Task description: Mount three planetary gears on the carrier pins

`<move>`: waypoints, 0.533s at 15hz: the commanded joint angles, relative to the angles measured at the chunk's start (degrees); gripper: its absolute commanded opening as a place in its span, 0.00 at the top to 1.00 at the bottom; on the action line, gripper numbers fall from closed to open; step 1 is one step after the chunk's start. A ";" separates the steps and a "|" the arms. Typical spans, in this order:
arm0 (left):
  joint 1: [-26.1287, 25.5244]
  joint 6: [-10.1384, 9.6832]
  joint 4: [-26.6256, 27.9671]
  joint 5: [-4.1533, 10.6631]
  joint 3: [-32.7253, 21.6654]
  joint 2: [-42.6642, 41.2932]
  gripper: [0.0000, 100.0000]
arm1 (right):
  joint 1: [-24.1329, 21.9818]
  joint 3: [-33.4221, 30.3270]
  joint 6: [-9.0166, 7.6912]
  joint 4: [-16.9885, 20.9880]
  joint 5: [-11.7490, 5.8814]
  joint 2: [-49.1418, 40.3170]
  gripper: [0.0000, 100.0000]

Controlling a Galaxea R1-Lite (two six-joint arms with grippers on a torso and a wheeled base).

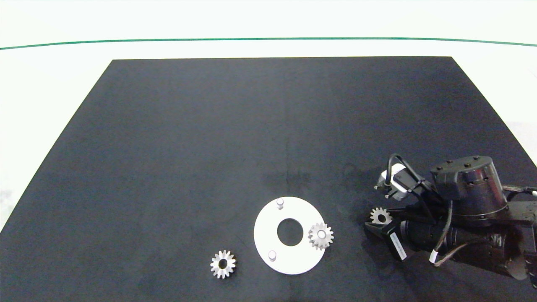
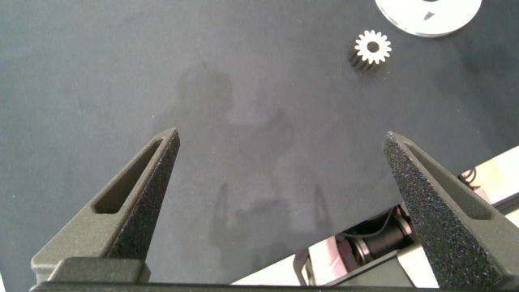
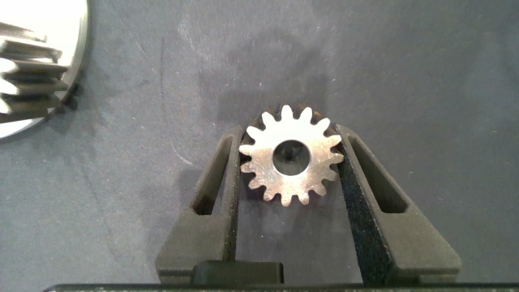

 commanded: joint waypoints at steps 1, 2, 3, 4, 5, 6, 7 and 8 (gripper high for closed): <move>-0.09 0.08 0.18 -0.14 0.12 0.18 0.00 | 0.59 -4.14 -1.74 1.55 -0.19 -2.36 0.78; -0.44 0.08 0.18 -0.14 0.12 0.18 0.00 | 0.94 -6.60 -2.97 4.18 -0.45 -3.07 0.78; -0.53 0.08 0.18 -0.14 0.12 0.36 0.00 | 1.38 -8.00 -3.14 5.85 -0.45 -3.42 0.78; -0.53 0.08 0.18 -0.14 0.12 0.54 0.00 | 3.67 -12.48 -3.14 11.74 -1.07 -4.30 0.78; -0.53 0.08 0.09 -0.14 0.03 0.62 0.00 | 6.13 -15.03 -3.14 14.73 -2.03 -4.03 0.78; -0.53 0.08 0.09 -0.14 0.03 0.71 0.00 | 9.21 -16.70 -3.14 15.43 -4.05 -3.68 0.78; -0.53 0.08 0.09 -0.14 0.03 0.89 0.00 | 12.19 -18.29 -3.05 15.43 -6.69 -2.19 0.78; -0.53 0.08 0.09 -0.14 0.03 0.97 0.00 | 15.01 -20.22 -2.97 15.61 -8.27 -0.25 0.78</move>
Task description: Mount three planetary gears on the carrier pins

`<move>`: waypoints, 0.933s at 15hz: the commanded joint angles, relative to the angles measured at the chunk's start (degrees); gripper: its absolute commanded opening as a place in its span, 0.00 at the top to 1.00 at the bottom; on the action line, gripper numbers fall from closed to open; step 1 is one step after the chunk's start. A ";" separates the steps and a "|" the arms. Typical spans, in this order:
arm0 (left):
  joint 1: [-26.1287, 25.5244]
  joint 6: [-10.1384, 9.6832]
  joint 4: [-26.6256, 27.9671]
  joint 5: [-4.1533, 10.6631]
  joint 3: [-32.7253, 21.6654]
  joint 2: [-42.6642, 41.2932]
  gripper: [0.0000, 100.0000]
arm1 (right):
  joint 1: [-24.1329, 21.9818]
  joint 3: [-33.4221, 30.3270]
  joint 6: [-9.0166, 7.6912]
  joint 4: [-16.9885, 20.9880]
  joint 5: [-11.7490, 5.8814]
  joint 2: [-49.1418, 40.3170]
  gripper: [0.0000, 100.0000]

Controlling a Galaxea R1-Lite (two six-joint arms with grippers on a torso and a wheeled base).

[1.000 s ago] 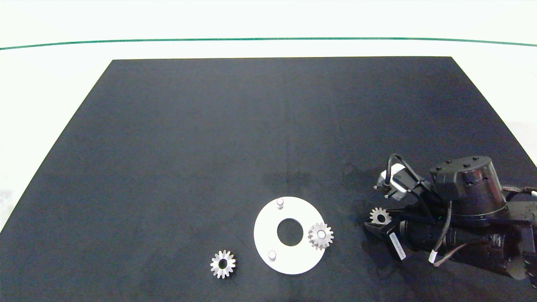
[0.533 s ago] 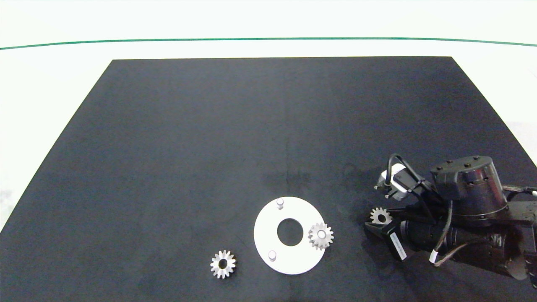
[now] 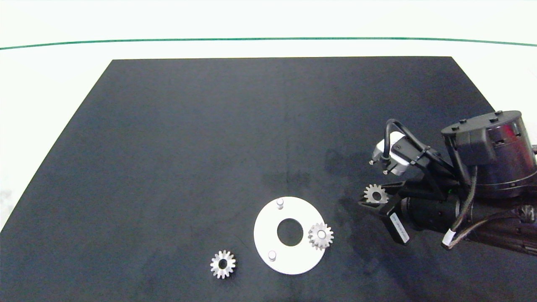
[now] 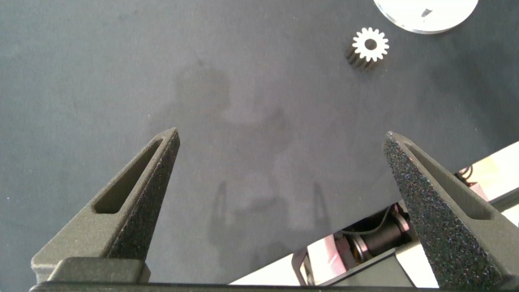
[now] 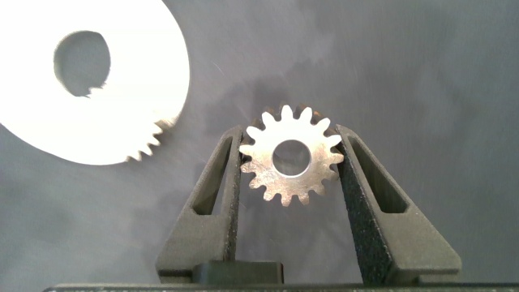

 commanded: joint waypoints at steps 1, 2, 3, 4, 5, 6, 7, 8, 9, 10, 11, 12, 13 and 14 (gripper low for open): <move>-0.01 0.07 0.13 -0.06 -0.06 0.29 0.00 | 8.32 -6.50 0.12 1.05 -4.21 4.27 0.78; -0.01 0.07 0.13 -0.06 -0.06 0.29 0.00 | 9.99 -8.08 0.12 1.31 -5.44 6.65 0.78; -0.01 0.07 0.13 -0.06 -0.06 0.29 0.00 | 10.78 -9.14 0.12 1.31 -6.14 8.76 0.78; -0.01 0.07 0.13 -0.06 -0.06 0.29 0.00 | 11.49 -10.02 0.12 1.31 -6.41 10.69 0.78; -0.01 0.07 0.13 -0.06 -0.06 0.29 0.00 | 12.19 -10.54 0.12 1.31 -6.41 11.92 0.78; -0.01 0.07 0.13 -0.06 -0.06 0.29 0.00 | 12.63 -10.98 0.12 1.23 -6.41 12.89 0.78; -0.01 0.07 0.13 -0.06 -0.06 0.38 0.00 | 12.72 -12.12 0.12 1.23 -6.41 14.03 0.78; -0.01 0.07 0.13 -0.06 -0.06 0.38 0.00 | 13.16 -13.27 0.12 1.31 -6.41 14.73 0.78; -0.01 0.07 0.13 -0.06 -0.06 0.38 0.00 | 13.42 -14.06 0.12 1.31 -6.50 15.08 0.78; -0.01 0.07 0.13 -0.06 -0.06 0.38 0.00 | 13.86 -15.46 0.12 1.40 -6.50 15.79 0.78; -0.01 0.07 0.13 -0.06 -0.06 0.47 0.00 | 14.39 -16.43 0.21 1.40 -6.50 16.67 0.78; -0.01 0.07 0.13 -0.06 -0.06 0.47 0.00 | 14.56 -17.13 0.30 1.40 -6.50 17.55 0.78; -0.01 0.07 0.13 -0.06 -0.06 0.38 0.00 | 14.65 -17.75 0.30 1.49 -6.50 18.25 0.78; -0.01 0.07 0.13 -0.06 -0.06 0.38 0.00 | 14.83 -18.19 0.30 2.10 -6.50 18.78 0.78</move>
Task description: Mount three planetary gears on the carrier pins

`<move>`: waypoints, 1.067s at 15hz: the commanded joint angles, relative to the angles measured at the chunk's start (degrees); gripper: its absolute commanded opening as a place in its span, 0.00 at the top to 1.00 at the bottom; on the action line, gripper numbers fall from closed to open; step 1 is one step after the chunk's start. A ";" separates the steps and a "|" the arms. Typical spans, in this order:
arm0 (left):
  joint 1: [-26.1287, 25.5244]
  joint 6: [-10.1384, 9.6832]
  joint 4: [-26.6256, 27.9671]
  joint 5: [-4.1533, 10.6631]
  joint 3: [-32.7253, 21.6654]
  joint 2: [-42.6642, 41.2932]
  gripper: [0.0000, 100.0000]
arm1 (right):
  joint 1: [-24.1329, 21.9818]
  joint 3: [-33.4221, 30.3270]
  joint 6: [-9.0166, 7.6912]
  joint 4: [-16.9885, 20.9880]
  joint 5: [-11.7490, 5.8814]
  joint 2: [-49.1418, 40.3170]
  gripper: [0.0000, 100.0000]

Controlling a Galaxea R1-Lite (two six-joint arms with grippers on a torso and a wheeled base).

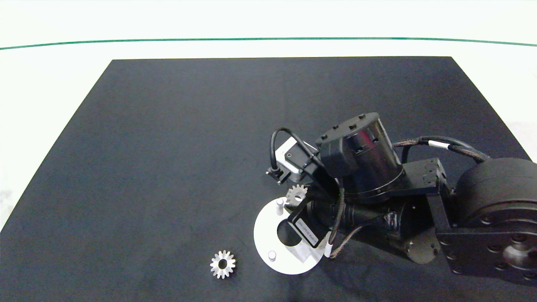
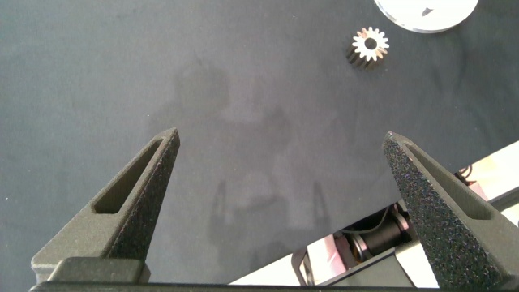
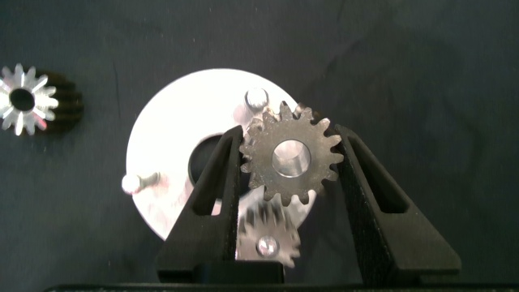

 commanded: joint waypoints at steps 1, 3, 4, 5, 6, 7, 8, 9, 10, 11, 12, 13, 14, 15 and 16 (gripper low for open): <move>-0.01 0.07 0.13 -0.04 0.00 0.01 0.00 | 0.64 -1.52 0.01 0.92 -0.02 2.58 0.78; -0.01 0.07 0.13 -0.04 0.00 -0.08 0.00 | 0.73 -2.93 0.53 1.09 -0.11 3.99 0.78; -0.01 0.07 0.13 -0.04 0.00 -0.08 0.00 | 0.64 -3.63 0.53 1.27 -0.02 4.60 0.78; -0.01 0.07 0.13 -0.04 0.00 -0.16 0.00 | 0.64 -3.98 0.53 1.36 -0.11 4.96 0.78; -0.01 0.07 0.13 -0.04 0.00 -0.16 0.00 | 0.64 -4.16 0.62 1.36 -0.02 5.22 0.78; -0.01 0.07 0.13 -0.04 0.00 -0.25 0.00 | 0.55 -4.33 0.89 1.36 -0.02 5.75 0.78; -0.01 0.07 0.13 -0.04 0.00 -0.25 0.00 | 0.55 -4.51 1.15 1.27 -0.11 6.01 0.78; -0.01 0.07 0.13 -0.04 0.00 -0.25 0.00 | 0.47 -4.95 1.24 1.36 -0.02 6.10 0.78; -0.01 0.07 0.13 -0.04 0.00 -0.25 0.00 | 0.38 -5.21 1.24 1.36 -0.11 6.19 0.78; -0.01 0.07 0.13 -0.04 0.00 -0.25 0.00 | 0.12 -5.83 1.41 1.36 -0.02 6.71 0.78; -0.01 0.07 0.13 -0.04 0.00 -0.25 0.00 | 0.03 -5.91 1.41 1.27 -0.02 6.71 0.78; -0.01 0.07 0.13 -0.04 0.00 -0.25 0.00 | -0.24 -5.91 1.68 1.27 -0.02 6.80 0.78; -0.01 0.07 0.13 -0.04 0.00 -0.25 0.00 | -0.41 -5.91 1.94 1.27 -0.02 7.06 0.78; -0.01 0.07 0.13 -0.04 0.00 -0.16 0.00 | -0.41 -5.91 1.94 1.36 -0.02 7.33 0.78; -0.01 0.07 0.13 -0.04 0.00 -0.16 0.00 | -0.41 -5.91 1.94 1.27 -0.02 7.50 0.78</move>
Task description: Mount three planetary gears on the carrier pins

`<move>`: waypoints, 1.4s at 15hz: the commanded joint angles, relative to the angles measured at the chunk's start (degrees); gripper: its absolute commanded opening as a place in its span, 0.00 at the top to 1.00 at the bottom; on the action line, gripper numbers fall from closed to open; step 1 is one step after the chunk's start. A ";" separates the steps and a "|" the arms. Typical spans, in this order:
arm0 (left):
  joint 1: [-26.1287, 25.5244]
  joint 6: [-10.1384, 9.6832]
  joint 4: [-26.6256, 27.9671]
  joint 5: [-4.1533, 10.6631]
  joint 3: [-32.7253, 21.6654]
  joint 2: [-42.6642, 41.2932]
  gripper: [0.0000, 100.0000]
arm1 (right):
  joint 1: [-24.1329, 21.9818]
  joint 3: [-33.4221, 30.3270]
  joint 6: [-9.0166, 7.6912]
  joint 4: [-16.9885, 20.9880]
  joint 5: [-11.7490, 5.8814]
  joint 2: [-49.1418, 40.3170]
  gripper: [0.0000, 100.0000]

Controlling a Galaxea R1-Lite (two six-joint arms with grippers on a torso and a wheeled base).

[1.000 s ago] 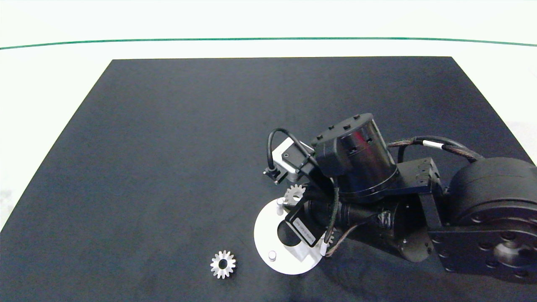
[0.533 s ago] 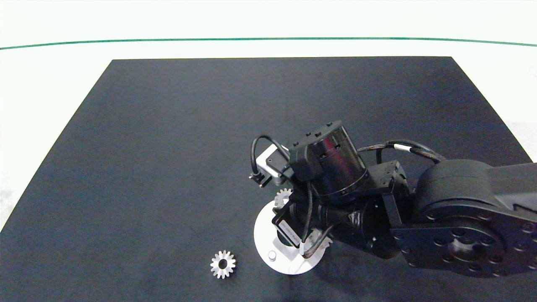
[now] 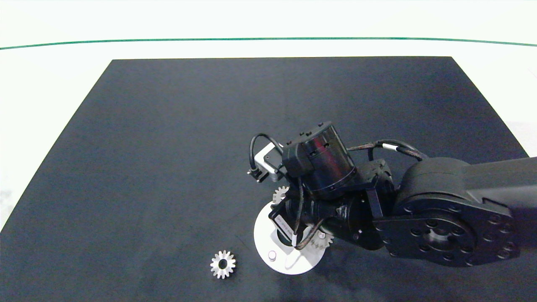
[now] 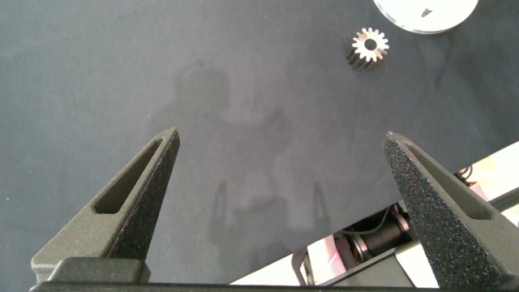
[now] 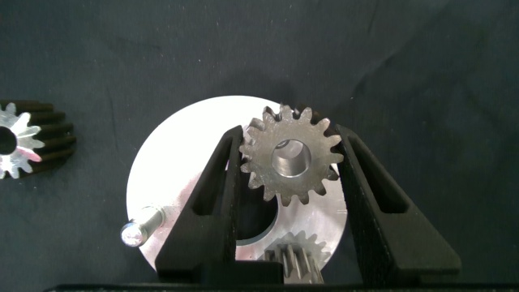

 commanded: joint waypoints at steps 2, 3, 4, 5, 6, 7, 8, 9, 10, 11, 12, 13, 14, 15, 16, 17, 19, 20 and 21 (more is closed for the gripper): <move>-0.01 0.07 0.15 -0.06 0.00 0.08 0.00 | -0.08 -0.14 -0.08 -0.04 -0.10 0.71 0.78; -0.01 0.07 0.15 -0.06 0.00 0.17 0.00 | -0.08 -0.40 -0.08 -0.04 -0.10 0.97 0.78; -0.01 0.07 0.06 -0.06 0.00 0.17 0.00 | -0.08 -0.84 -0.08 0.05 -0.10 1.06 0.78; -0.01 0.07 0.06 -0.06 0.00 0.17 0.00 | -0.08 -0.93 -0.08 0.05 -0.10 1.32 0.78; -0.01 0.07 0.06 -0.06 0.00 0.08 0.00 | -0.08 -0.93 -0.08 0.05 -0.10 1.32 0.78; -0.09 0.07 0.06 -0.06 -0.08 0.08 0.00 | -0.08 -0.75 0.00 0.05 -0.10 1.41 0.78; -0.45 0.07 0.06 -0.06 -0.08 0.08 0.00 | -0.08 -0.67 0.00 0.05 -0.10 1.41 0.78; -0.45 0.07 0.06 -0.06 -0.08 0.08 0.00 | 0.00 -0.58 -0.08 0.05 -0.10 1.32 0.78; -0.45 0.07 0.06 -0.06 -0.08 0.08 0.00 | 0.00 -0.58 0.00 0.14 -0.10 1.32 0.78; -0.45 0.07 0.06 -0.06 -0.08 0.17 0.00 | 0.00 -0.67 -0.08 0.23 -0.10 1.32 0.78; -0.45 0.07 0.06 -0.06 -0.08 0.26 0.00 | 0.00 -0.75 -0.08 0.67 -0.10 1.23 0.78; -0.45 0.07 0.06 -0.06 -0.08 0.26 0.00 | -0.08 -0.75 -0.08 0.93 -0.10 1.23 0.78; -0.45 0.07 0.06 -0.06 -0.08 0.26 0.00 | -0.17 -0.75 0.00 1.02 -0.10 1.32 0.78; -0.45 0.07 -0.11 -0.06 -0.08 0.26 0.00 | -0.17 -0.58 0.00 1.02 -0.10 1.32 0.78; -0.45 0.07 -0.20 -0.06 -0.08 0.26 0.00 | -0.35 -0.58 -0.08 1.02 -0.10 1.32 0.00; -0.45 0.07 -0.20 -0.06 -0.08 0.26 0.00 | -0.43 -0.49 -0.08 1.02 -0.10 1.32 0.00; -0.45 0.07 -0.29 -0.06 -0.08 0.34 0.00 | -0.52 -0.67 -0.08 1.02 -0.10 1.32 0.00; -0.45 0.07 -0.29 -0.06 -0.08 0.34 0.00 | -0.52 -0.67 -0.08 1.02 -0.10 1.23 0.00; -0.45 0.07 -0.29 -0.06 -0.08 0.34 0.00 | -0.52 -0.75 -0.08 0.93 -0.10 1.23 0.00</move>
